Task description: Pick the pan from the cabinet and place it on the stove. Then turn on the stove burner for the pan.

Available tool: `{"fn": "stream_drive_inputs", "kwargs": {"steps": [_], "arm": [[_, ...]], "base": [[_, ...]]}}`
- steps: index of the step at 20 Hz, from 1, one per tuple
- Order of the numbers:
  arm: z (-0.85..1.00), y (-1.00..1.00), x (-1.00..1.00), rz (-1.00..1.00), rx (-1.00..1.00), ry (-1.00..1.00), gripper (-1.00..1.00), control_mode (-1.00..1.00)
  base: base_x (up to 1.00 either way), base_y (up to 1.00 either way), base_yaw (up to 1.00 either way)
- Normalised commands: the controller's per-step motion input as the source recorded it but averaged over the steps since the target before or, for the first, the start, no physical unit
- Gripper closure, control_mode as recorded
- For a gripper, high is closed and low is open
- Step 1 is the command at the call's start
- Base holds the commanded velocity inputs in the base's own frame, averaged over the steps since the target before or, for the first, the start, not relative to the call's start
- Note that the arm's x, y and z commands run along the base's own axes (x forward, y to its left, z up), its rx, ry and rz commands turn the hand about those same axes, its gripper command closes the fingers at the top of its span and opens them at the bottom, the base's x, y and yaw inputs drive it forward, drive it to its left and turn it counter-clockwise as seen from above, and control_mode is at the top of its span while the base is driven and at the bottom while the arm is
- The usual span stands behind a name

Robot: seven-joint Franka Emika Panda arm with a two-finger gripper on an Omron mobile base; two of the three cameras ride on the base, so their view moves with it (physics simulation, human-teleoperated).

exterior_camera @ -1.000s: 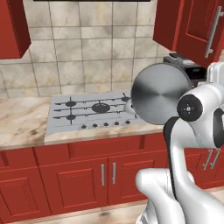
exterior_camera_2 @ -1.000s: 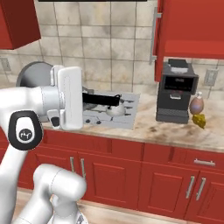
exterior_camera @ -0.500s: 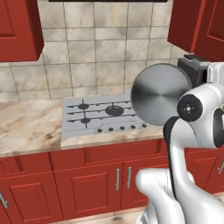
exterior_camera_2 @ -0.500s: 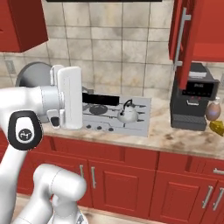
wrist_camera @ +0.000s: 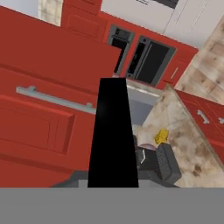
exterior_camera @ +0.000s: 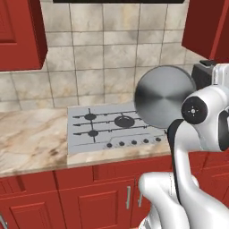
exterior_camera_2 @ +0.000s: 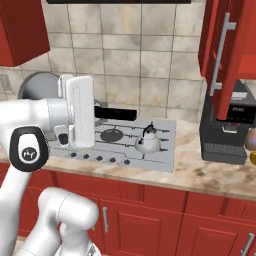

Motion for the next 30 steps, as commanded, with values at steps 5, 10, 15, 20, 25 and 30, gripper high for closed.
{"fn": "stream_drive_inputs", "kwargs": {"steps": [5,10,15,20,25,30], "arm": [[0.00,0.00,0.00,0.00,0.00,0.00,1.00,1.00],[0.00,0.00,0.00,0.00,0.00,0.00,1.00,1.00],[0.00,0.00,0.00,0.00,0.00,0.00,1.00,1.00],[0.00,0.00,0.00,0.00,0.00,0.00,1.00,1.00],[0.00,0.00,0.00,0.00,0.00,0.00,1.00,1.00],[0.00,0.00,0.00,0.00,0.00,0.00,1.00,1.00]], "base": [[0.50,0.38,0.00],[0.49,0.29,-0.02],[0.48,0.30,0.00],[0.33,0.26,0.00],[-0.50,0.02,0.00],[-0.39,0.13,0.00]]}}
